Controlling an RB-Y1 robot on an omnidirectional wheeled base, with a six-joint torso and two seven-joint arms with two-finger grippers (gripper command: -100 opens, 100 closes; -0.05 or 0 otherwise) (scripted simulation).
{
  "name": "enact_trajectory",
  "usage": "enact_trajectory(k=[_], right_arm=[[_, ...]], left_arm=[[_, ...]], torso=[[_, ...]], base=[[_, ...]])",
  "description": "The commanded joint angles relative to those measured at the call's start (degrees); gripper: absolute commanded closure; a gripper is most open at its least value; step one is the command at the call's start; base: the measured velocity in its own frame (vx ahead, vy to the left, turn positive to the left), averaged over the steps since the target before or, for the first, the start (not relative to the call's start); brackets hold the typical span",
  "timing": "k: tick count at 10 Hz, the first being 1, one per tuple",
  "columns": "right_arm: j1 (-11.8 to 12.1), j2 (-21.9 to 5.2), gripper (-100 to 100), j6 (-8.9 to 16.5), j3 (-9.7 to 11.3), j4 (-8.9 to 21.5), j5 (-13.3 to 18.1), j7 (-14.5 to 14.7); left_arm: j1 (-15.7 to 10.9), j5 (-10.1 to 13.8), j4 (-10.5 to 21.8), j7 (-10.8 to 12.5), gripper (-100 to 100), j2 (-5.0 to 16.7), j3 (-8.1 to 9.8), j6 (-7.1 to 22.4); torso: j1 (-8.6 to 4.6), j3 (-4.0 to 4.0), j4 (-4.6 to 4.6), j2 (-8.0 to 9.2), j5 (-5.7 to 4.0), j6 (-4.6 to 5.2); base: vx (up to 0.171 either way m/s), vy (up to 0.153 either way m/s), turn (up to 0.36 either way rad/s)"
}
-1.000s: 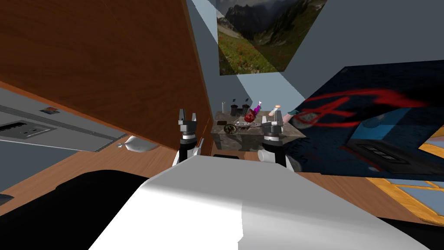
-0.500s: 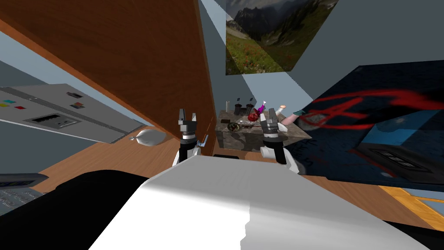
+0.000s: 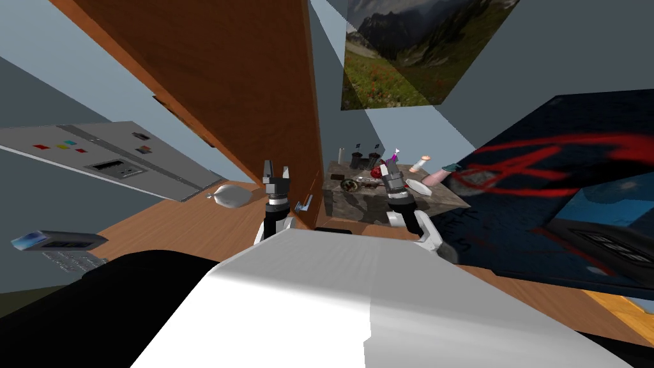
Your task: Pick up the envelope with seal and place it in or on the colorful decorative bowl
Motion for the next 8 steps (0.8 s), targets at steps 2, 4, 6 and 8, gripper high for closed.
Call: enact_trajectory(k=[2, 4, 6, 8], right_arm=[[-2.79, -3.35, -100, -1.96, -0.47, 3.17, 4.11, -0.26], [-4.57, -5.78, -100, -3.3, -0.82, 5.34, 7.15, -0.39], [-6.31, -8.26, -100, -4.75, -1.14, 7.64, 10.32, -0.46], [-8.0, -10.72, -100, -6.3, -1.43, 10.07, 13.63, -0.46]], left_arm=[[0.01, 0.0, 0.0, 0.0, 0, 0.0, 0.0, 0.0], [0.01, 0.0, 0.0, 0.0, 0, 0.0, 0.0, 0.0], [0.01, 0.0, 0.0, 0.0, 0, 0.0, 0.01, 0.0], [0.01, 0.0, 0.0, 0.0, 0, 0.0, 0.01, 0.0]], torso=[[-0.01, -0.02, -0.01, -0.04, -0.01, 0.04], [0.02, -0.03, -0.01, -0.06, 0.01, 0.04], [0.01, -0.02, -0.01, -0.04, 0.0, 0.05], [-0.02, -0.03, -0.01, -0.06, 0.0, 0.05]], base=[[-0.044, 0.044, 0.103], [-0.047, 0.049, 0.122], [-0.044, 0.043, 0.101], [-0.039, 0.043, 0.112]])
